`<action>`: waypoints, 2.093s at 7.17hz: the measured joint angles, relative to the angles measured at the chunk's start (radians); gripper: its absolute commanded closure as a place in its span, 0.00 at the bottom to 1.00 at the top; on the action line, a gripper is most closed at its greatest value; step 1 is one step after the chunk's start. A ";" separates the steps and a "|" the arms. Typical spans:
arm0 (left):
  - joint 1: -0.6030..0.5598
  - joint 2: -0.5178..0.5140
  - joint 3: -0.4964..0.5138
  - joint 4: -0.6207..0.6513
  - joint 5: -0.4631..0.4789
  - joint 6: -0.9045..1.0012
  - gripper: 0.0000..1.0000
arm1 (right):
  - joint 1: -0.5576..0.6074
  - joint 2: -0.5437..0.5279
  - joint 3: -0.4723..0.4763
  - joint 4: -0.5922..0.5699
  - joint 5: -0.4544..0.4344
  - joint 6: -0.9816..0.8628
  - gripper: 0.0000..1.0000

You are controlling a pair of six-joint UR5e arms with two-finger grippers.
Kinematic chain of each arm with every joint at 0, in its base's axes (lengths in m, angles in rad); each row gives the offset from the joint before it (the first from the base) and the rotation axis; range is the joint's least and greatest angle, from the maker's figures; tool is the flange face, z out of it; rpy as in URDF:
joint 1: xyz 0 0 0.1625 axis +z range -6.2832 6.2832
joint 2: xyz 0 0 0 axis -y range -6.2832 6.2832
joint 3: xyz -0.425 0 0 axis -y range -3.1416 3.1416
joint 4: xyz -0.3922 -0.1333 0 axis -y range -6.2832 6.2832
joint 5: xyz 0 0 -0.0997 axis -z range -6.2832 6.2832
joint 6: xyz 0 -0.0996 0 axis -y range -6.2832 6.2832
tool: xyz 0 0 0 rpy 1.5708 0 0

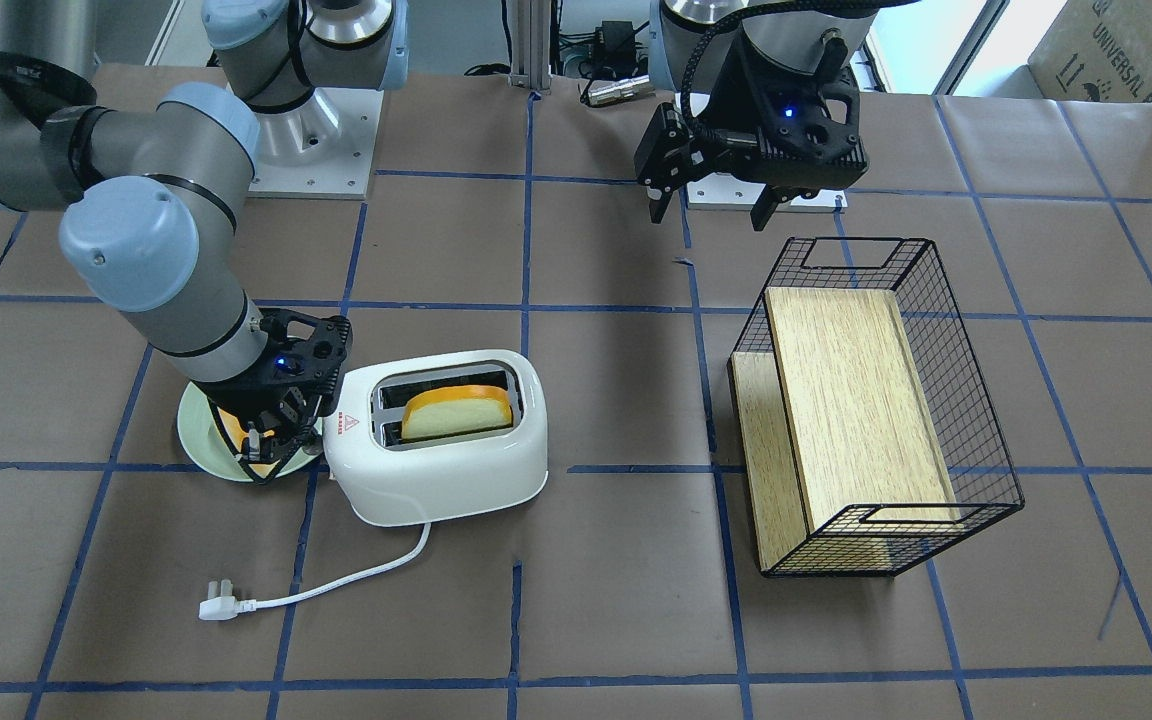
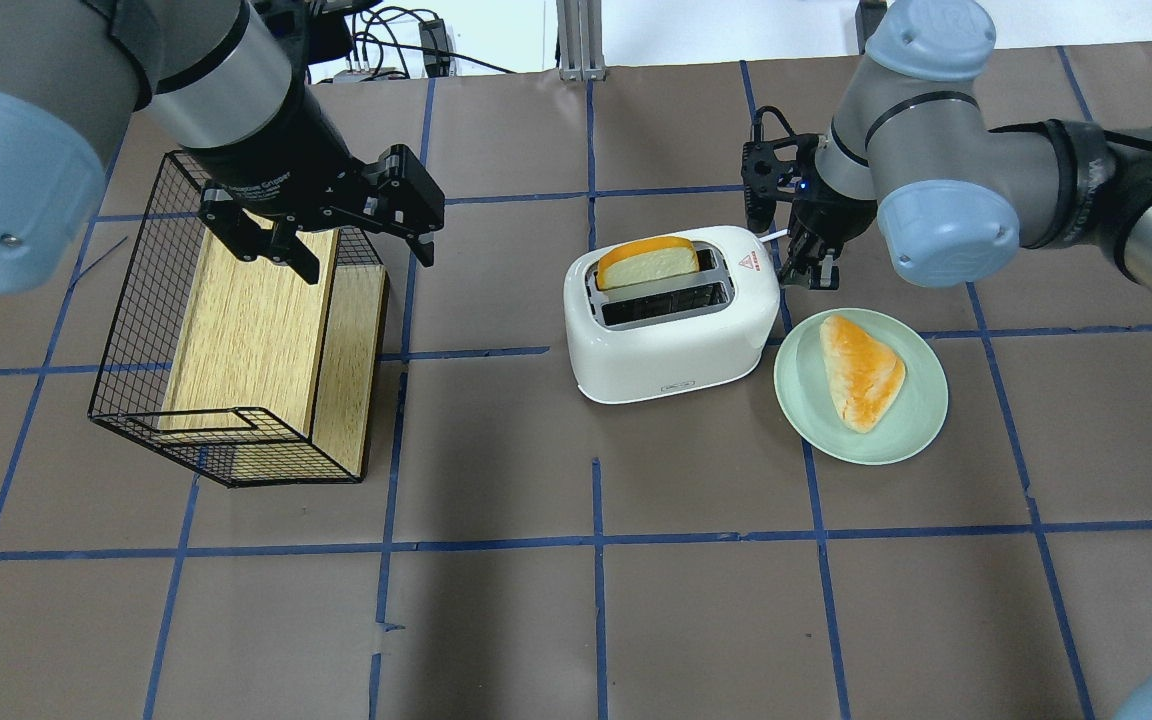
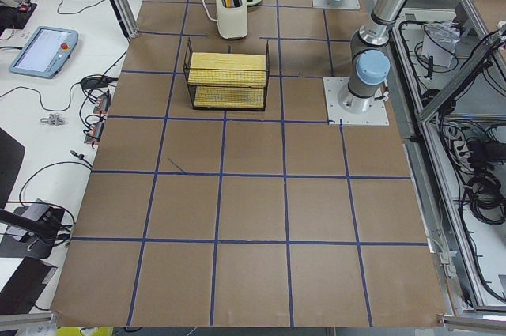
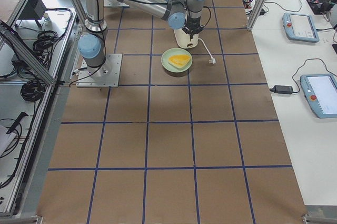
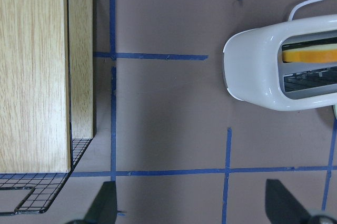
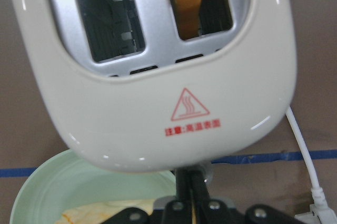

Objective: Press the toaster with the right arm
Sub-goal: 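Hold the toaster lever down with the right gripper, then lift the right gripper off the lever and move it above the plate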

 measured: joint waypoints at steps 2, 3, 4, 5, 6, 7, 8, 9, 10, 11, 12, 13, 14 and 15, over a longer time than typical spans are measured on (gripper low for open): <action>0.000 0.000 0.000 0.000 0.000 0.000 0.00 | -0.002 0.027 0.003 -0.014 -0.001 -0.006 0.85; 0.000 0.000 0.000 0.000 0.001 0.000 0.00 | -0.002 0.043 0.003 -0.032 -0.001 -0.006 0.85; 0.000 0.000 0.000 0.000 0.000 0.000 0.00 | -0.002 0.055 0.002 -0.041 -0.002 -0.006 0.85; 0.000 0.000 0.000 0.000 0.000 0.000 0.00 | -0.003 0.059 -0.002 -0.044 -0.005 -0.006 0.82; 0.000 0.000 0.000 0.000 0.000 0.000 0.00 | -0.005 0.054 -0.013 -0.027 -0.009 -0.002 0.60; 0.000 0.000 0.000 0.000 0.001 0.000 0.00 | -0.006 0.033 -0.042 0.034 -0.012 0.016 0.43; 0.000 0.000 0.000 0.000 0.000 0.000 0.00 | -0.006 -0.012 -0.090 0.154 -0.011 0.080 0.00; 0.000 0.000 0.000 0.000 0.000 0.000 0.00 | -0.008 -0.076 -0.131 0.297 -0.006 0.222 0.00; 0.000 0.000 0.000 0.000 0.000 0.000 0.00 | -0.013 -0.140 -0.147 0.388 -0.008 0.409 0.00; 0.000 0.000 0.000 0.000 0.000 0.000 0.00 | -0.016 -0.199 -0.142 0.442 -0.013 0.615 0.00; 0.000 0.000 0.000 0.000 0.000 0.000 0.00 | -0.016 -0.254 -0.123 0.472 -0.016 0.797 0.00; 0.000 0.000 0.000 0.000 0.000 0.000 0.00 | -0.017 -0.308 -0.098 0.486 -0.019 0.953 0.00; 0.000 0.000 0.000 0.000 0.000 0.000 0.00 | -0.017 -0.344 -0.070 0.489 -0.020 1.096 0.00; 0.000 0.000 0.000 0.000 0.000 0.000 0.00 | -0.017 -0.360 -0.053 0.487 -0.021 1.207 0.00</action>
